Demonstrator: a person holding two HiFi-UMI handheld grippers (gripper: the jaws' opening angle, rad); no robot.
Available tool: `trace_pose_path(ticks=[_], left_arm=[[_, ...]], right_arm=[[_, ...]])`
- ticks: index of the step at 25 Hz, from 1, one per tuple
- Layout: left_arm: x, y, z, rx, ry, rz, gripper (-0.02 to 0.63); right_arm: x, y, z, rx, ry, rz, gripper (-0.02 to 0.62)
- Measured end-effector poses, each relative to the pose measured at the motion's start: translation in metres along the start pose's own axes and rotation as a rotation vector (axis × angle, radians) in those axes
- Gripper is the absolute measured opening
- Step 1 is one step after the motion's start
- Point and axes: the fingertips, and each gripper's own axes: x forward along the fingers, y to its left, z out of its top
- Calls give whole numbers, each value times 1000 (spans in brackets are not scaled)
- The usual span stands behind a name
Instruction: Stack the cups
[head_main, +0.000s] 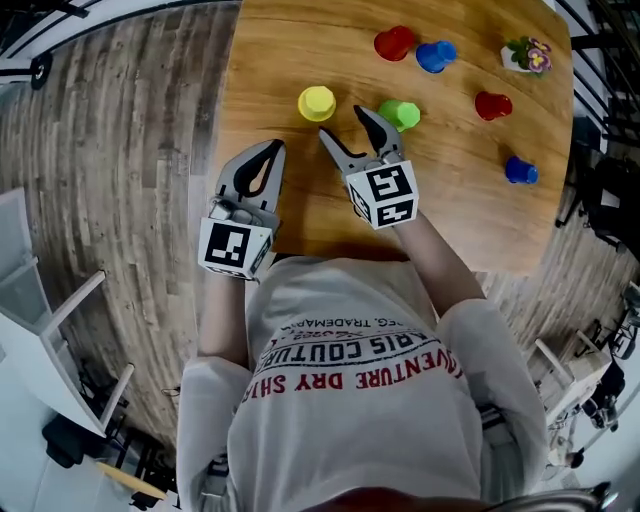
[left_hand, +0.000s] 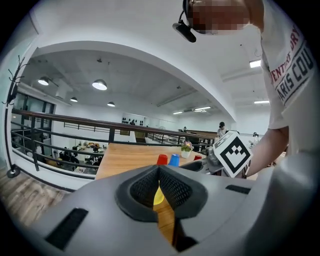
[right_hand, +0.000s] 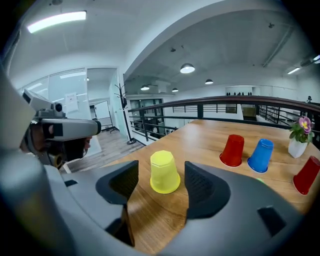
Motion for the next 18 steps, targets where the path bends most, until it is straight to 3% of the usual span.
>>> trace_pose_path(ticks=[15, 18], left_arm=[[16, 25, -19, -24, 40, -9, 17], [18, 26, -21, -47, 53, -3, 17]], right_arm=[[53, 5, -5, -7, 72, -66, 287], [52, 3, -5, 13, 65, -90, 237]])
